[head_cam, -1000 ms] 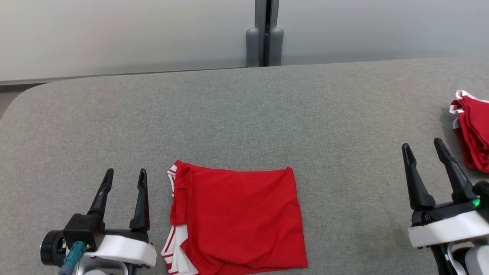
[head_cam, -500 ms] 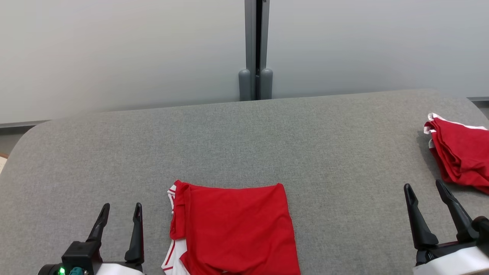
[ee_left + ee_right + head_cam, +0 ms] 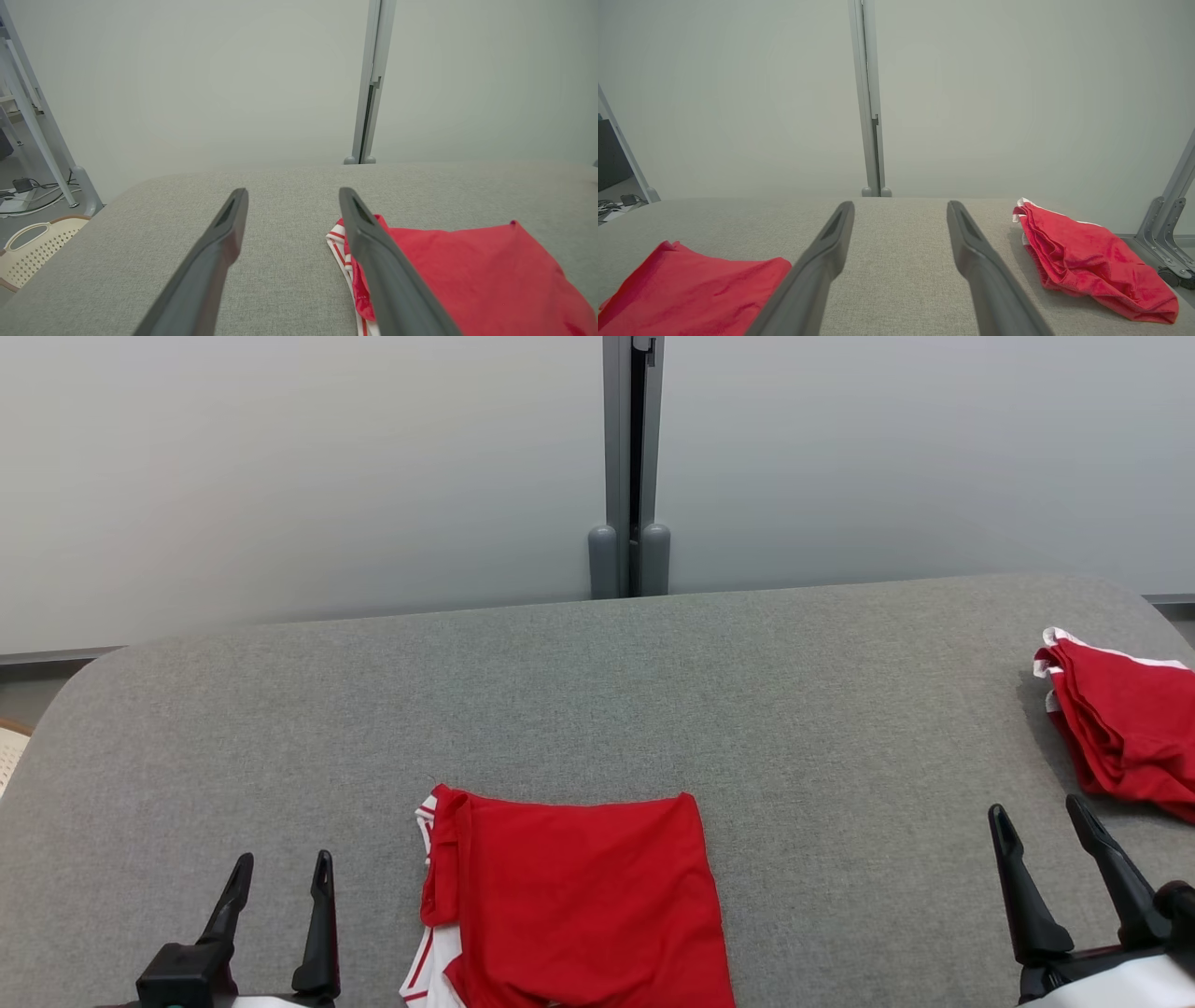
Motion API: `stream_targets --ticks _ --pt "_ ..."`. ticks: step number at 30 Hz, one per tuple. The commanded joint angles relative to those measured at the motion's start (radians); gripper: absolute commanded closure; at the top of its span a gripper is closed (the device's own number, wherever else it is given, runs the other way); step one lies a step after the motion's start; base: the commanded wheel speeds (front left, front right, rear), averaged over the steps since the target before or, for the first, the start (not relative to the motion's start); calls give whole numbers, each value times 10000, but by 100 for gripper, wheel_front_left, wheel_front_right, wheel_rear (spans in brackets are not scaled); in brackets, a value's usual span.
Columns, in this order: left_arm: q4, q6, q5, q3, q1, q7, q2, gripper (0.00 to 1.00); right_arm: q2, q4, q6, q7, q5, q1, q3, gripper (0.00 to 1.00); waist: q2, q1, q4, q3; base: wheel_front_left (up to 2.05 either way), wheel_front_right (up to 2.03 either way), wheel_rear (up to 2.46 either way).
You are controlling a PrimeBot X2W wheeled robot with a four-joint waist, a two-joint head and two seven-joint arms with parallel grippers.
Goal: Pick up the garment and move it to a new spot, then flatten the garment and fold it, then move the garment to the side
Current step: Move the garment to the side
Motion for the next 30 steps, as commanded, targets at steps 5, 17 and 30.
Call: stream_targets --ticks 5,17,30 --pt "-169 149 -23 -18 62 130 106 0 -4 -71 -1 65 -34 46 -51 0 0 0 5 20 0 0 0" --pt "-378 278 -5 -154 -36 250 106 0 -59 -65 -1 144 57 17 -153 0 0 0 131 122 0 0 0" --pt "-510 150 85 -611 -1423 -150 -219 0 -49 1388 -1 251 484 -701 895 0 0 0 1437 1376 0 0 0"
